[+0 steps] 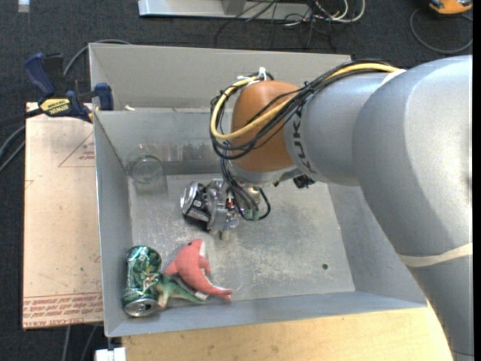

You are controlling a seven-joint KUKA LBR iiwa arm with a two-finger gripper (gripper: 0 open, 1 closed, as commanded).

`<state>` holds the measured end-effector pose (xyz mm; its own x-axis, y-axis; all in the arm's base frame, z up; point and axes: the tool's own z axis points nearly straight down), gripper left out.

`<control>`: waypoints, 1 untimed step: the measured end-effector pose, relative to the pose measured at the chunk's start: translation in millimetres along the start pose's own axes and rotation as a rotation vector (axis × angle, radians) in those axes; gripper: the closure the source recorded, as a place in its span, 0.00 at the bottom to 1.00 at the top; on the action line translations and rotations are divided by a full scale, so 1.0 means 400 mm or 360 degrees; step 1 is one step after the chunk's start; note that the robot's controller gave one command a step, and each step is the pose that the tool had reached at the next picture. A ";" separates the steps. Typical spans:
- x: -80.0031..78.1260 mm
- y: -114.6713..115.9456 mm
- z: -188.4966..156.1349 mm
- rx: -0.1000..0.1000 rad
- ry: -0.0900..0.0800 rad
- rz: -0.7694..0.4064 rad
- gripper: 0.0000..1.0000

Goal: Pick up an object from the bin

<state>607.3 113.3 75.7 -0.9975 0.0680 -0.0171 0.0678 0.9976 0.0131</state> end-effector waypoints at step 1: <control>-0.006 0.007 -0.022 -0.0002 -0.0007 0.0008 1.00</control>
Offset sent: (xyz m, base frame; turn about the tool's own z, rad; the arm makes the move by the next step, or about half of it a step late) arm 0.0046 -0.0043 -0.0057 -0.0282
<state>609.6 115.7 84.7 -0.9971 0.0733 -0.0216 0.0730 0.9972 0.0143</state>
